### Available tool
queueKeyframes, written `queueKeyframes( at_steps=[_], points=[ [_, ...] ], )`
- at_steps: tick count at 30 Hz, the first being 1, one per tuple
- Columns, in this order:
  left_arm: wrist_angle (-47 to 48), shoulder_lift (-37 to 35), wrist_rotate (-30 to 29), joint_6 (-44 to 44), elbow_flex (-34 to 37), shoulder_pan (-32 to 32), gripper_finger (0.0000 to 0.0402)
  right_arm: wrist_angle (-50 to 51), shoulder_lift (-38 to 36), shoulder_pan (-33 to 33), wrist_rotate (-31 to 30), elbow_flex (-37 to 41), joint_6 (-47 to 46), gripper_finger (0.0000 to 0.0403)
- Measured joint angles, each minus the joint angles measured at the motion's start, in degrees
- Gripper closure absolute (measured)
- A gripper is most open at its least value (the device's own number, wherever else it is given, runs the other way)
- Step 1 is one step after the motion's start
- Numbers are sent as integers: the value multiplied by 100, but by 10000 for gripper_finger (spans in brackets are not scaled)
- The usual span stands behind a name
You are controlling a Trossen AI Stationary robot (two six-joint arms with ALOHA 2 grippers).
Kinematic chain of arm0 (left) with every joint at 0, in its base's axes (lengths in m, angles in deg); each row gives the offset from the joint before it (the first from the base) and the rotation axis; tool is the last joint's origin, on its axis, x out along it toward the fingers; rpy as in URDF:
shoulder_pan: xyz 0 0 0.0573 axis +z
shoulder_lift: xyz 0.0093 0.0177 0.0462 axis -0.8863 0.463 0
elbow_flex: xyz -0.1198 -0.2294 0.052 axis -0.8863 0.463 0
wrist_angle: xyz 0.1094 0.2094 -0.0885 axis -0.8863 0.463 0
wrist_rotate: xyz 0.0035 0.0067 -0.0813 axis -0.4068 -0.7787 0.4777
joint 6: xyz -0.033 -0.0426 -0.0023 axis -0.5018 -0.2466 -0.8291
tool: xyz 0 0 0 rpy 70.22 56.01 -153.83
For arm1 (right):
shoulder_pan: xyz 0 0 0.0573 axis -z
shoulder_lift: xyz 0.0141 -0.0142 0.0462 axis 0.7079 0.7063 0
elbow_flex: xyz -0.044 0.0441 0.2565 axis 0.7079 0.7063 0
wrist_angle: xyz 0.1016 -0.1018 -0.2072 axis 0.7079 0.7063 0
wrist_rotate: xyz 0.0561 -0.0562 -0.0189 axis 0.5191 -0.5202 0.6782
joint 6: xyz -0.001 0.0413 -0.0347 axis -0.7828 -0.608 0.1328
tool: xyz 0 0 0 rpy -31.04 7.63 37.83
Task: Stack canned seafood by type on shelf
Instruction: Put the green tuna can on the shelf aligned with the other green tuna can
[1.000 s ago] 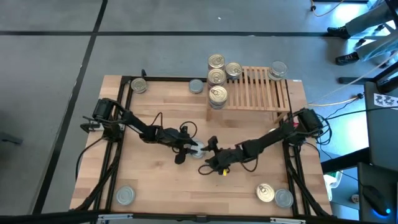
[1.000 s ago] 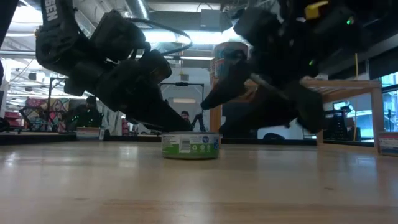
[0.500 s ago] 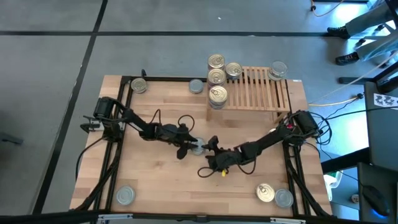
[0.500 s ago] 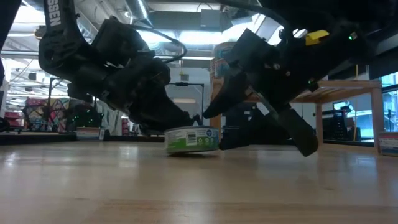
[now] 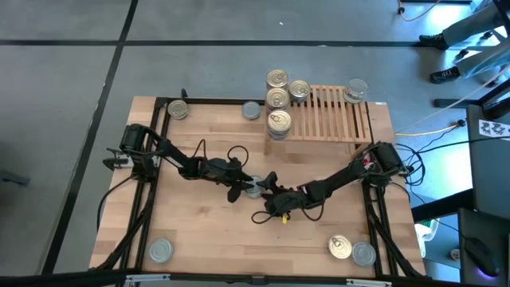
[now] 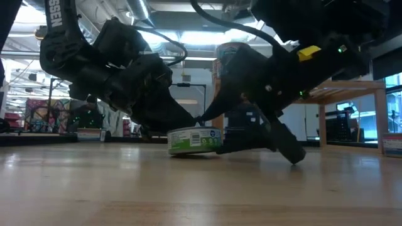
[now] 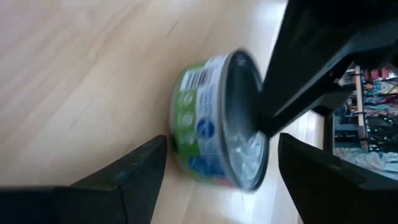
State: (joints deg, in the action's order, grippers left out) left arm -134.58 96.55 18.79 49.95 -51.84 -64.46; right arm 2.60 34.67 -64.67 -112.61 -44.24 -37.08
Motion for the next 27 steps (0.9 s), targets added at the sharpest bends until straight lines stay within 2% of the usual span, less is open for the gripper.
queueKeyframes(
  at_steps=[4, 12, 17, 24, 27],
  points=[
    [-30, 0, -37, 7, 7, 0, 240, -383, 169, 104, -43, -5, 55, 109],
    [-74, 7, -49, 15, 17, 0, 240, -534, 198, 265, 333, -7, 250, 116],
    [-88, 9, -83, 17, 20, 0, 240, -405, 209, 455, 575, -5, 97, 159],
    [-180, 13, -114, 23, 35, 0, 240, -377, 211, 484, 615, 7, -126, 249],
    [-375, 17, -103, 59, 46, 0, 240, -369, 187, 375, 434, 1, -193, 250]
  ],
)
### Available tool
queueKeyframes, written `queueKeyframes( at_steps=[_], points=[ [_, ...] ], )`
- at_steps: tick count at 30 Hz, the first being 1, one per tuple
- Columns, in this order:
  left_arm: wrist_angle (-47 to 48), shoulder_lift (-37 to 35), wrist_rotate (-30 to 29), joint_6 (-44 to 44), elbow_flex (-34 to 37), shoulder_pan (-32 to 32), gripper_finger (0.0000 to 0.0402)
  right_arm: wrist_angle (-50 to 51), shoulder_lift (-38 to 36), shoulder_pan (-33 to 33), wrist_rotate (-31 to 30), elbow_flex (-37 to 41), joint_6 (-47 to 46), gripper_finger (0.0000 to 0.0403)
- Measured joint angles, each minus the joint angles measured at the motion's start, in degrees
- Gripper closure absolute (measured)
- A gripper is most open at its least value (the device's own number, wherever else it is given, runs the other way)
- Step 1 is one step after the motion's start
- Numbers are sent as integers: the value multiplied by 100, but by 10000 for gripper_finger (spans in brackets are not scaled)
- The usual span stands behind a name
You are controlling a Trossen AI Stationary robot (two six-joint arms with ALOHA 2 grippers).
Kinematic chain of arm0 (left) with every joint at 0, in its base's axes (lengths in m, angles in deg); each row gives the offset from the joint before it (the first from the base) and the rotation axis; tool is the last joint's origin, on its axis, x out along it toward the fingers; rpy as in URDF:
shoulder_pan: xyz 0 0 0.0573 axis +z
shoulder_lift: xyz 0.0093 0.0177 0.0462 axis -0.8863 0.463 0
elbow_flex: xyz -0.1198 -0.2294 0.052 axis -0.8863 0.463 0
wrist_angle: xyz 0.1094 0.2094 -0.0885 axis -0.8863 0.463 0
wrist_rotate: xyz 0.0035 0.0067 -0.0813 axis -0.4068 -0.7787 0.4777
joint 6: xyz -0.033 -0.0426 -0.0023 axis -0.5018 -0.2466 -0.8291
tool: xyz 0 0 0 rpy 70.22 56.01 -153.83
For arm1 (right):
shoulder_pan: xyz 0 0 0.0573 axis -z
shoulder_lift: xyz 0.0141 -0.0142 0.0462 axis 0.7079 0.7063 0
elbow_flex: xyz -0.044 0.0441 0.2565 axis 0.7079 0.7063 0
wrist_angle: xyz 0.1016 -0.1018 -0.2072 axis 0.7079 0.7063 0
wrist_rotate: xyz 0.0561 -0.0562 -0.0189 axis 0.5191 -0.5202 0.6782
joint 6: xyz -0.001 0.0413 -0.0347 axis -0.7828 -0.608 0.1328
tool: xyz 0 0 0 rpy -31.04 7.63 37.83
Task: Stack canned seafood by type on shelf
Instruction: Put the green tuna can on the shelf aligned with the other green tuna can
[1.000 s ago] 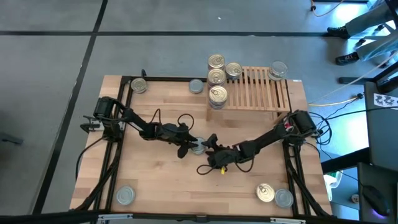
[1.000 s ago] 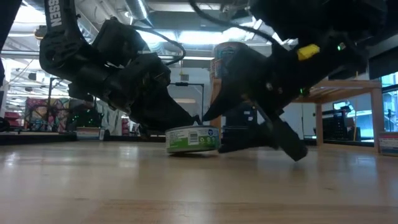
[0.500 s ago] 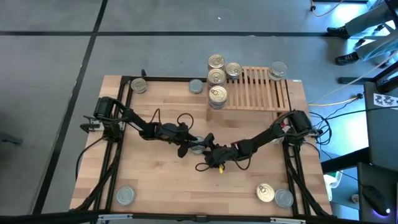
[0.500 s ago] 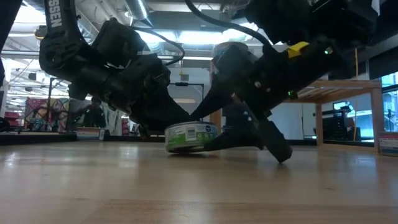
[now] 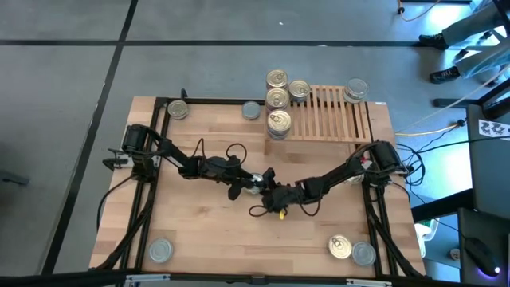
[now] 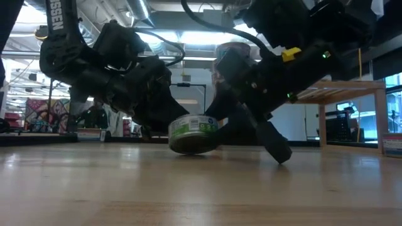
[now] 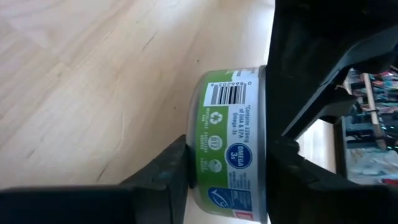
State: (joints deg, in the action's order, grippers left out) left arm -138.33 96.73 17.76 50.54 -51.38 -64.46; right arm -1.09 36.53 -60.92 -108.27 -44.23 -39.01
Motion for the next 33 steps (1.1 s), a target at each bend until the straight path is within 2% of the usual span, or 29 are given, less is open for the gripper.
queueKeyframes(
  at_steps=[5, 13, 19, 25, 33],
  points=[
    [143, -252, 159, 53, 5, 34, 240, 243, -188, -345, -482, 17, -83, 256],
    [596, -934, 140, 222, -17, 30, 240, 1357, -1065, -1013, -1444, 35, -220, 257],
    [976, -968, 97, 239, -13, -19, 240, 2659, -2122, -1464, -2788, 19, -579, 257],
    [1412, -960, -241, 88, -7, -163, 240, 3797, -3323, -1799, -3872, 18, -932, 257],
    [1463, -960, -532, -23, -11, -330, 240, 4688, -4775, -1503, -4897, 15, -1165, 257]
  ],
)
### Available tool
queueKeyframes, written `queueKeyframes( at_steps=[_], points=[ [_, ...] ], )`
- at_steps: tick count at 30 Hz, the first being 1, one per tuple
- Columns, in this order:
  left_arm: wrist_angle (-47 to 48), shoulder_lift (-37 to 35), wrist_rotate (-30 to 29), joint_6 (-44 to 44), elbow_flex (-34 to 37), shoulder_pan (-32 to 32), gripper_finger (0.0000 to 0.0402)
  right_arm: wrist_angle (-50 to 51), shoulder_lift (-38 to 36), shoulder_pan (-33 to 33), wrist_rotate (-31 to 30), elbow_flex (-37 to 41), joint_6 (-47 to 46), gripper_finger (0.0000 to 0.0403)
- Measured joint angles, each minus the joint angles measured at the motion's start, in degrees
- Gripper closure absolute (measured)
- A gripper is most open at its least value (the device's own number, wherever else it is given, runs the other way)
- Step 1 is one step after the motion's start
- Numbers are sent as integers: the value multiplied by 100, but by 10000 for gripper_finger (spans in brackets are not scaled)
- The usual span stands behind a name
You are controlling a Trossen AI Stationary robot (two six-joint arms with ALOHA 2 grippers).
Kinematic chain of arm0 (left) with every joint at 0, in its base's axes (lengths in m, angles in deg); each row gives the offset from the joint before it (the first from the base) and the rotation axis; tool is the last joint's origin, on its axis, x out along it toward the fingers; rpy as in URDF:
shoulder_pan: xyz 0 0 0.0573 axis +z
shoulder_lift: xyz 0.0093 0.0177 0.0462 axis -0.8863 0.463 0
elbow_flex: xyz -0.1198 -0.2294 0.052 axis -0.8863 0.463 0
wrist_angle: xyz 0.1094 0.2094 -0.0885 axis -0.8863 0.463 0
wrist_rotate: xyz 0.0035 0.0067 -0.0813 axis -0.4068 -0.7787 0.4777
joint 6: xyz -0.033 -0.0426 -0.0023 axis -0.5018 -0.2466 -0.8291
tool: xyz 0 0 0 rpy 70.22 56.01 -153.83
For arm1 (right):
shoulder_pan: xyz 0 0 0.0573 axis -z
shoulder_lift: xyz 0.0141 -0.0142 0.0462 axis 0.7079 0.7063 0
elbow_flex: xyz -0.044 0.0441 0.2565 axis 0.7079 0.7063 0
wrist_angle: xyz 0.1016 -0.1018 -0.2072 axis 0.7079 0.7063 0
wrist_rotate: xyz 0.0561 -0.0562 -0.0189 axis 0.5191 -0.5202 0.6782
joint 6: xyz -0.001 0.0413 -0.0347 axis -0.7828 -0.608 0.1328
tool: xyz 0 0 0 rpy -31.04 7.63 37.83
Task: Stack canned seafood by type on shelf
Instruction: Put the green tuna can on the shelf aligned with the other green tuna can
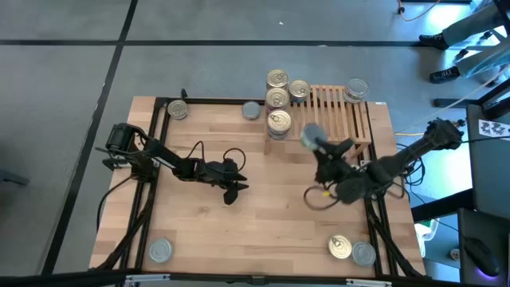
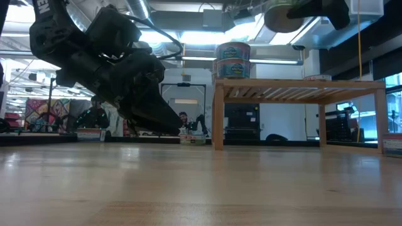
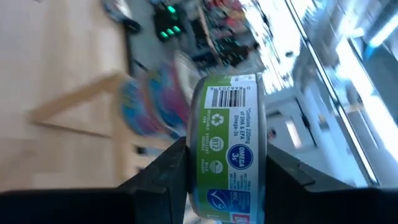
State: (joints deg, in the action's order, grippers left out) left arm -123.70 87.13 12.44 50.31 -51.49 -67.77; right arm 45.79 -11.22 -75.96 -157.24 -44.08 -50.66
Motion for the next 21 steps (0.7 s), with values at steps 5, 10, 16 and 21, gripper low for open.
queueKeyframes(
  at_steps=[5, 10, 16, 21],
  points=[
    [-15, -4, -64, 40, -2, -74, 240, 12, -728, 610, -135, 0, -79, 257],
    [0, -7, -111, 98, -3, -110, 240, 49, -1163, 1567, 362, 0, -139, 257],
    [0, -9, -113, 112, -7, -153, 240, 1023, -1180, 2787, 1726, -2, -899, 257],
    [2, -9, -113, 153, -11, -153, 240, 2393, -981, 3697, 2382, -2, -1873, 257]
  ],
)
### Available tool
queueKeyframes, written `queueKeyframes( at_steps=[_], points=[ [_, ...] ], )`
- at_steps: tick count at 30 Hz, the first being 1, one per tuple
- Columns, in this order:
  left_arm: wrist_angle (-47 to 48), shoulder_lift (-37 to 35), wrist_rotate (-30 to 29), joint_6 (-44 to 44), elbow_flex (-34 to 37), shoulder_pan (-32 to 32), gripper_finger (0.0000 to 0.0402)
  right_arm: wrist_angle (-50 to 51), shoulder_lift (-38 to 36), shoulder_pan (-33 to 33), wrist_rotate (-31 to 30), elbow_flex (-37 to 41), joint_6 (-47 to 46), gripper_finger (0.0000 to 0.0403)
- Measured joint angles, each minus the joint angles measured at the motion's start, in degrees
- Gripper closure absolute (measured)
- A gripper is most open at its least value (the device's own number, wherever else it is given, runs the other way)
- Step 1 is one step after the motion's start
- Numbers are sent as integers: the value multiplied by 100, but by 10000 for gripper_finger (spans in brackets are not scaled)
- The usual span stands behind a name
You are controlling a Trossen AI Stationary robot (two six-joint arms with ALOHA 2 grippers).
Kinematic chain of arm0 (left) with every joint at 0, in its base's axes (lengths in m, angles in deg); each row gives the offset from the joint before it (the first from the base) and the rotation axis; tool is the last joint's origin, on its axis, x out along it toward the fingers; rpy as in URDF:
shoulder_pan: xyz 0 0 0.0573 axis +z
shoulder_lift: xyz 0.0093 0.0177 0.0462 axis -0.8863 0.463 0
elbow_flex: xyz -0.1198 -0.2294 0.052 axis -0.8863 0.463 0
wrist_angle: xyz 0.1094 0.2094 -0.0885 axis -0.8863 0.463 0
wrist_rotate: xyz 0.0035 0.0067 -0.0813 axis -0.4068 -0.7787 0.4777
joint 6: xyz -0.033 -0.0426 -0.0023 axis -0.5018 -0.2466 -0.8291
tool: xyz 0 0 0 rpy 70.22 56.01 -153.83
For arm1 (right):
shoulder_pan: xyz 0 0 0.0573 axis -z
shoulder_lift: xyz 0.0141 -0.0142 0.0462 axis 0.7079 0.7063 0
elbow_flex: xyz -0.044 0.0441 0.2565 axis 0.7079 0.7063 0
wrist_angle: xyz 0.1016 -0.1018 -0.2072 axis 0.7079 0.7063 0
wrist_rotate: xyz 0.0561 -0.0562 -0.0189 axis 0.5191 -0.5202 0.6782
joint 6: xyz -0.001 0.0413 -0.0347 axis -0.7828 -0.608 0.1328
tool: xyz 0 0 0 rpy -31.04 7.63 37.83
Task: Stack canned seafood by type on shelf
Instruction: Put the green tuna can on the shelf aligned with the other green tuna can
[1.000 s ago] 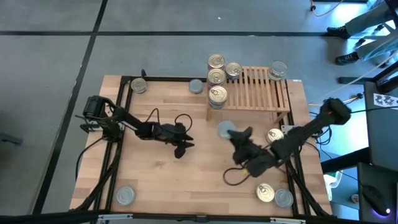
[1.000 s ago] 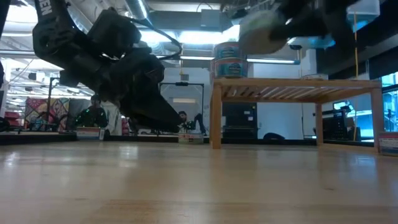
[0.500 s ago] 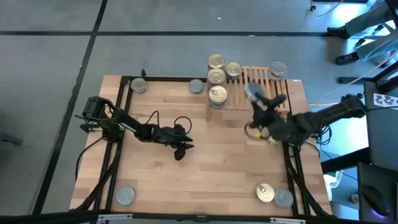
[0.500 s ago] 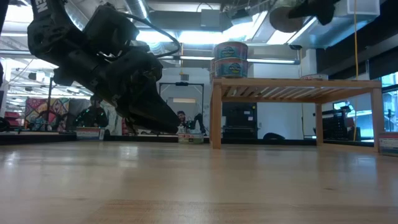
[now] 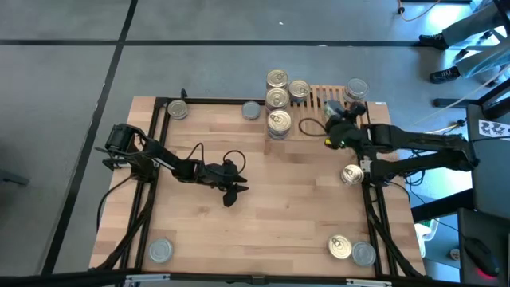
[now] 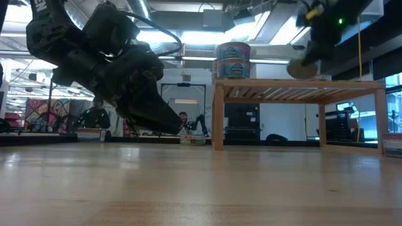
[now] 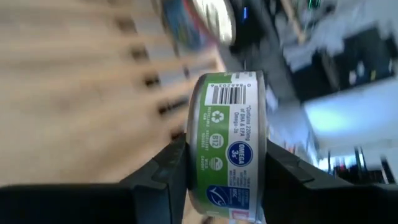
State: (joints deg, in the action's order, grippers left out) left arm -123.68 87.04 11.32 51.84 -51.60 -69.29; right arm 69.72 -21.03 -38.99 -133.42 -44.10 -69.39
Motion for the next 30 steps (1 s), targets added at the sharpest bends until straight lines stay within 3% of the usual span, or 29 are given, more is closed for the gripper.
queueKeyframes(
  at_steps=[7, 13, 23, 30],
  points=[
    [0, -2, -49, 110, 0, 0, 240, 989, 82, 603, 340, -1, -703, 258],
    [2, -2, -155, 150, 0, 0, 240, 2035, 81, 804, 142, -4, -1779, 258],
    [0, -7, -171, 167, 0, 0, 240, 2151, 124, 804, -177, -4, -2064, 258],
    [0, -7, -173, 163, 0, 0, 240, 2079, 119, 1217, -285, -4, -2058, 258]
  ],
)
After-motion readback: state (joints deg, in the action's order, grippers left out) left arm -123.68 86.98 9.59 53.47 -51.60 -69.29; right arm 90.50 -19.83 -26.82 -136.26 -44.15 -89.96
